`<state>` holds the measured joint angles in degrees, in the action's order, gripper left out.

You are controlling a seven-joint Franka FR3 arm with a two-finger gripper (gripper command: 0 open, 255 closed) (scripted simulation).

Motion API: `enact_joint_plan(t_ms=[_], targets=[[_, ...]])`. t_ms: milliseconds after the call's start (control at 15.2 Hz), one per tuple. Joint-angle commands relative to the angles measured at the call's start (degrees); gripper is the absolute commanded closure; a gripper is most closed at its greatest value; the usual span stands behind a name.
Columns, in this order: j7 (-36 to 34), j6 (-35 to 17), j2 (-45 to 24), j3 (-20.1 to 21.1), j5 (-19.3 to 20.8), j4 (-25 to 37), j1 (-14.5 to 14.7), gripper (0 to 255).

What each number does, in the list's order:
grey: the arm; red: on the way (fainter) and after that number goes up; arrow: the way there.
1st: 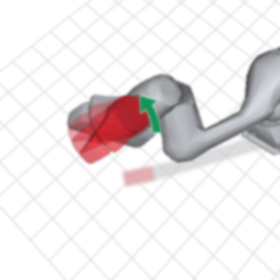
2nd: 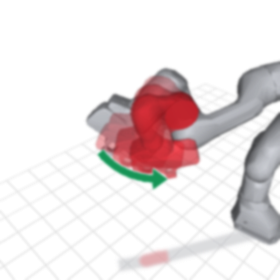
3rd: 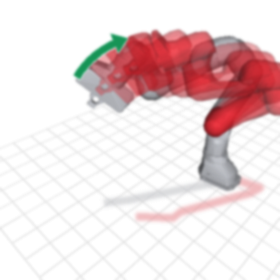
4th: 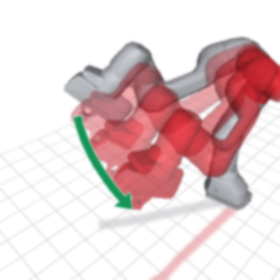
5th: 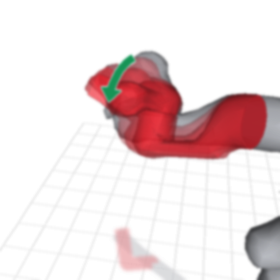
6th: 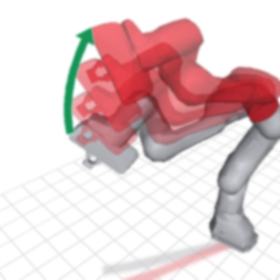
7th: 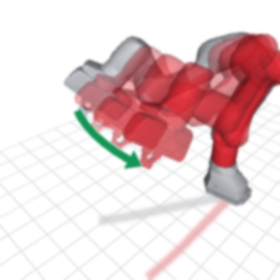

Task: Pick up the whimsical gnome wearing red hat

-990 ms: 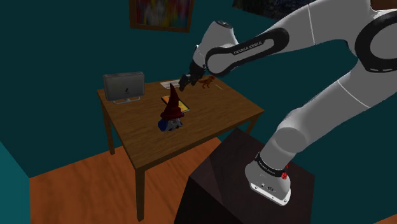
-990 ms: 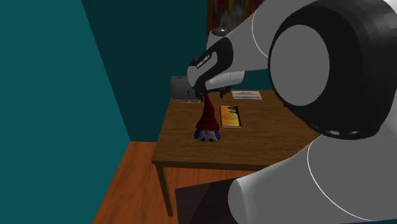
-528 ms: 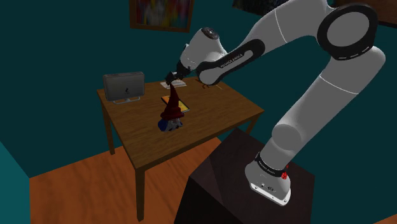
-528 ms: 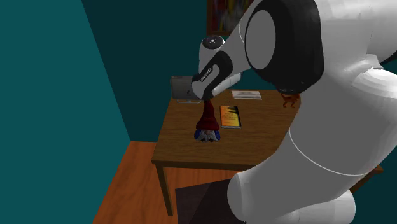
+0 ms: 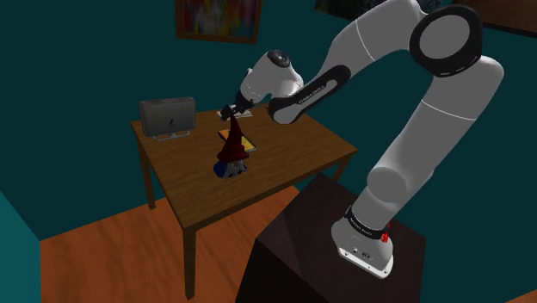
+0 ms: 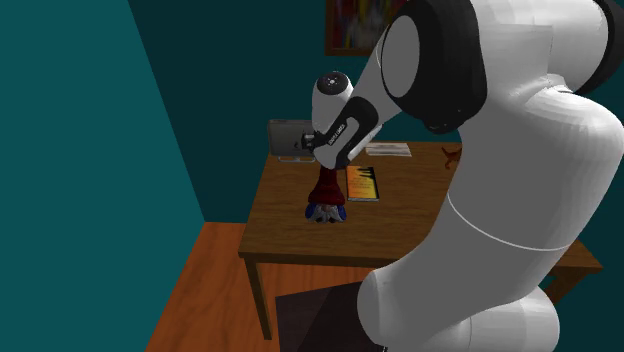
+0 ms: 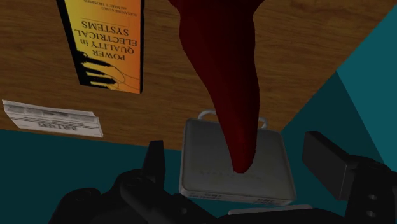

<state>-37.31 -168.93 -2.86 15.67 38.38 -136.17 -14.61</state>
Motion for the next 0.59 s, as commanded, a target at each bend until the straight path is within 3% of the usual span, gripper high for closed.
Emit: enact_joint_plan(t_ms=[0, 66, 132, 528], targets=[[-2.33, -0.67, -1.01, -0.50, 2.80, 0.21, 0.13, 0], [-2.33, -0.67, -1.01, -0.53, 2.80, 0.20, 0.16, 0], [-2.34, -0.63, -0.96, -0.50, 2.77, 0.19, 0.18, 255], [-2.28, -0.66, -0.96, -0.51, 2.74, 0.17, 0.15, 255]])
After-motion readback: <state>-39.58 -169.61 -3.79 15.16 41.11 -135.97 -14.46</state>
